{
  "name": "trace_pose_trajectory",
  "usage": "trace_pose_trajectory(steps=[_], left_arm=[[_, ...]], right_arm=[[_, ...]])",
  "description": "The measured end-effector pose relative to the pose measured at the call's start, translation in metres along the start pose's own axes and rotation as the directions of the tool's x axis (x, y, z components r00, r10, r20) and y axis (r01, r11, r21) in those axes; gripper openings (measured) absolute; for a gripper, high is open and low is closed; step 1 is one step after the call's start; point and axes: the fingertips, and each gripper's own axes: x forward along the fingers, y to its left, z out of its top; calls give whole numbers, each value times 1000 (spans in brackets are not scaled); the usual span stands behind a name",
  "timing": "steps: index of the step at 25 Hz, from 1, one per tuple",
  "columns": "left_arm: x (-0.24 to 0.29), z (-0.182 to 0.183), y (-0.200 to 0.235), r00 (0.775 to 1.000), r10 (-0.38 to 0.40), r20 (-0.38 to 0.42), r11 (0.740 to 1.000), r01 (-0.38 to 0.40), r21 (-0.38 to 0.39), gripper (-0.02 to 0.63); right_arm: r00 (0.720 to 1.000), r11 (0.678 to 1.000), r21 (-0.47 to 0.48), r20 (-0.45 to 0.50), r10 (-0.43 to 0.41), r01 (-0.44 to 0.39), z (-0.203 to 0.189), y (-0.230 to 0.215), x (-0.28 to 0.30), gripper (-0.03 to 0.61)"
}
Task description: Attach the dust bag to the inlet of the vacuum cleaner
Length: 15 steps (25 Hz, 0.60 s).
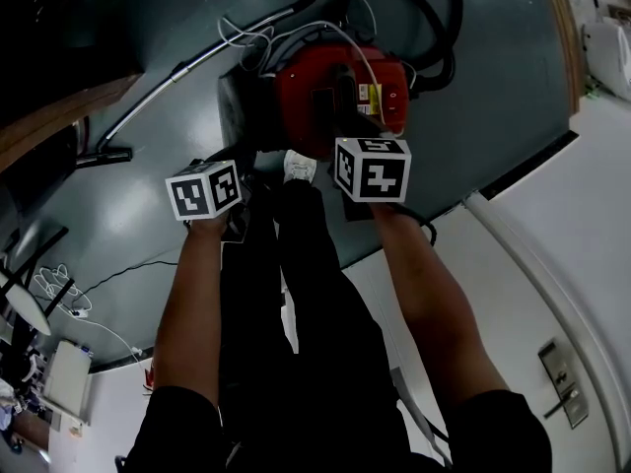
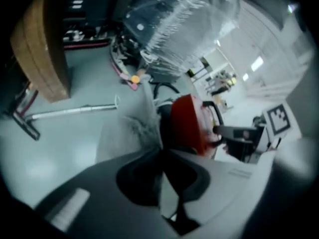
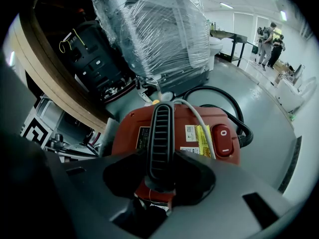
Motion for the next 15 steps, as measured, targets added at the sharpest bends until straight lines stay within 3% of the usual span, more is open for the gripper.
trace_pose_trajectory(steps=[2,3,8,12,15], left_arm=[[1,1,0,999,-40,32,995,42,-94,6],[1,1,0,998,-44,39,994,48,-99,6],[-2,-1,-1,997,73,30,992,-76,100,32],[-17,4,3,976,206,72,953,-217,212,52],[-41,13,-2,960,253,116,923,-276,267,52]], right_arm=[[1000,1000,-1,0,0,0,0,0,0,137],[1000,1000,-1,0,-1,1,0,0,1,135],[1000,1000,4,6,-8,7,0,0,2,137],[999,999,-7,0,-38,38,-4,-2,-6,149],[998,998,11,13,-55,55,-3,-1,-27,137]])
